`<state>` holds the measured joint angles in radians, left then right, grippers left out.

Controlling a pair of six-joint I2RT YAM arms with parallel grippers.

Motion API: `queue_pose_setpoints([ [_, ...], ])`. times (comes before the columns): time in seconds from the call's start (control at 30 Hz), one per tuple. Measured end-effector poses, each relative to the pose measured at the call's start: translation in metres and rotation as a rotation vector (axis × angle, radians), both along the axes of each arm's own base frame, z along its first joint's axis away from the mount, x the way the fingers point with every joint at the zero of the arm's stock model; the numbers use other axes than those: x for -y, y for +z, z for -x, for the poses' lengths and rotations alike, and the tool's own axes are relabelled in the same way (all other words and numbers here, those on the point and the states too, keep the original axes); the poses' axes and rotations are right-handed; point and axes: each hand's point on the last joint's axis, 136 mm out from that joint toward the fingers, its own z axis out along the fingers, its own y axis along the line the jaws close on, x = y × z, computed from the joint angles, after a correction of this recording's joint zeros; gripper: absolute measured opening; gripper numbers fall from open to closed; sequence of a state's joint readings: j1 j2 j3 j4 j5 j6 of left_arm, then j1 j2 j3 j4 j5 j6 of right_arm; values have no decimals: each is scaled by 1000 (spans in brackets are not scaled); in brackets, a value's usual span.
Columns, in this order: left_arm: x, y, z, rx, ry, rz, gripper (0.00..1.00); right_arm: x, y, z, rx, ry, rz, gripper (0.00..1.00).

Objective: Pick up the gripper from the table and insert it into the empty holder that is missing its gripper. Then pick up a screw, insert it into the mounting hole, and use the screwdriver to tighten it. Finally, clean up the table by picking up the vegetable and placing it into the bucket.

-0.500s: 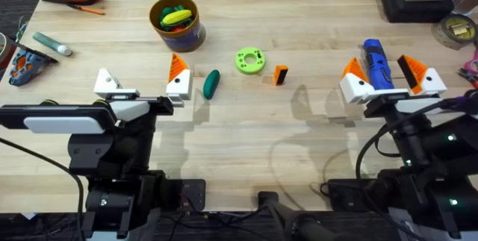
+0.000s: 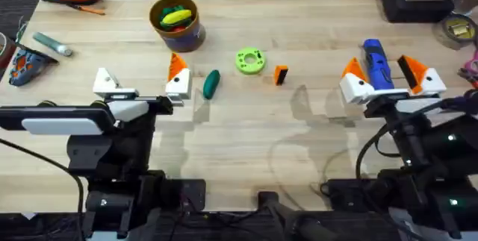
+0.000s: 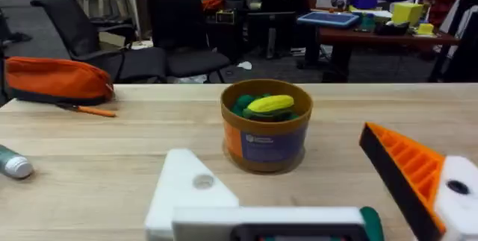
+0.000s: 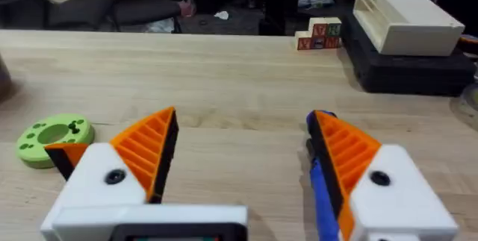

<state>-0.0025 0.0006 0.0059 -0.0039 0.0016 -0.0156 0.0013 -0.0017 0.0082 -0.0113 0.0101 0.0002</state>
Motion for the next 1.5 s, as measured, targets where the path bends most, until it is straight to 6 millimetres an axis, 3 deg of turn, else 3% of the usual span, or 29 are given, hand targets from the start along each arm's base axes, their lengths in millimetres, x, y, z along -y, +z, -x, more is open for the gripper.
queue_pose_setpoints([
  [0.13, 0, 1, 1, -3, 0, 0, 986, 0, 4, 1, -2, 0, 0, 993],
  [0.23, 0, 14, 4, -7, 0, 1, 986, 0, 32, 5, 46, 0, 1, 992],
  [0.4, 0, 71, 12, 17, 0, 3, 985, 0, 105, 17, 155, 1, 12, 994],
  [0.5, 0, 101, 10, -29, 0, 3, 986, 0, 126, 17, 92, 1, 16, 994],
  [0.6, 0, 112, -1, -155, 0, 4, 985, 0, 124, 9, -76, 3, 20, 994],
  [0.73, 1, 107, -19, -373, -5, 4, 986, 0, 109, 0, -353, 7, 23, 994],
  [0.97, 11, 84, -43, -708, -60, 23, 986, 0, 90, -13, -723, 11, 23, 993],
  [1.17, 19, 53, -48, -951, -100, 53, 985, 0, 65, -14, -991, 14, 22, 994],
  [1.5, 20, 22, -53, -1100, -104, 65, 986, -1, 39, -21, -1127, 18, 18, 994],
])
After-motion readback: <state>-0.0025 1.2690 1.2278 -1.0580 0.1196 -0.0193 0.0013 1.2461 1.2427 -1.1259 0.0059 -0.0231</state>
